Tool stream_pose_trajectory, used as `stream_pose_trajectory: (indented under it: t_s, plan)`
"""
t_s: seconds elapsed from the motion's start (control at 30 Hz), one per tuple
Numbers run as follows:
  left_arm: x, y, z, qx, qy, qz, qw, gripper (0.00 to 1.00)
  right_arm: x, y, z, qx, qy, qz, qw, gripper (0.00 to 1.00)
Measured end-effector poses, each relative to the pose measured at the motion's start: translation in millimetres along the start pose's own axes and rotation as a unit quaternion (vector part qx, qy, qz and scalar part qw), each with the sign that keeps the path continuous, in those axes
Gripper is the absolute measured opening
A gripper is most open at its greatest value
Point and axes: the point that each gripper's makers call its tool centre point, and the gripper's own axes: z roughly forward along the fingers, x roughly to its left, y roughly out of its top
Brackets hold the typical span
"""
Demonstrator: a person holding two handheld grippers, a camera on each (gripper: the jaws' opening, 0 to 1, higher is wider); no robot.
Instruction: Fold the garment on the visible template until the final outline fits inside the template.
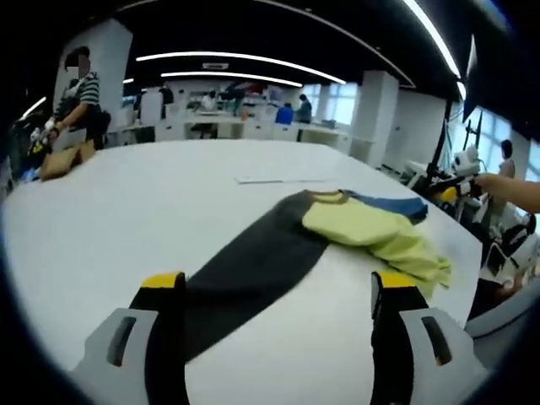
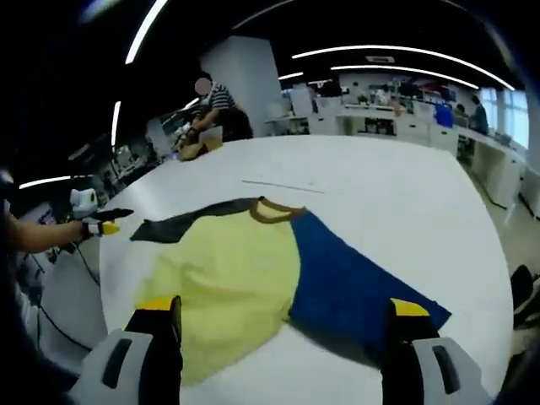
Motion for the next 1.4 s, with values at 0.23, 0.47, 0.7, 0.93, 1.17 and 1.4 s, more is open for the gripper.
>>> stream_pose_trajectory:
  t_s: [0.23,0.47,0.7,0.93,1.17,1.4]
  plan:
    - [-24.9,2.4,-2,-0.006,-0.037,0.015,0.9992,0.96,55,3.8,11,0.006,0.062,-0.025,0.9978,0.99]
    - [-57.5,2.7,-7,-0.002,-0.073,0.042,0.9965,0.99,103,1.0,22,0.024,0.119,-0.055,0.9911,0.96]
    - [-79.0,-1.0,-12,0.006,-0.098,0.06,0.9933,0.99,141,-4.5,34,0.043,0.157,-0.105,0.9811,0.93]
    - [-94.8,-6.8,-18,0.012,-0.113,0.063,0.9915,0.99,171,-19.5,49,0.067,0.181,-0.138,0.9714,0.85]
    - [-108.3,-13.5,-22,0.016,-0.126,0.07,0.9895,0.98,199,-33.3,65,0.084,0.189,-0.179,0.9618,0.74]
    - [-119.5,-17.7,-26,0.018,-0.131,0.072,0.9886,0.95,214,-48.6,80,0.101,0.176,-0.215,0.9554,0.66]
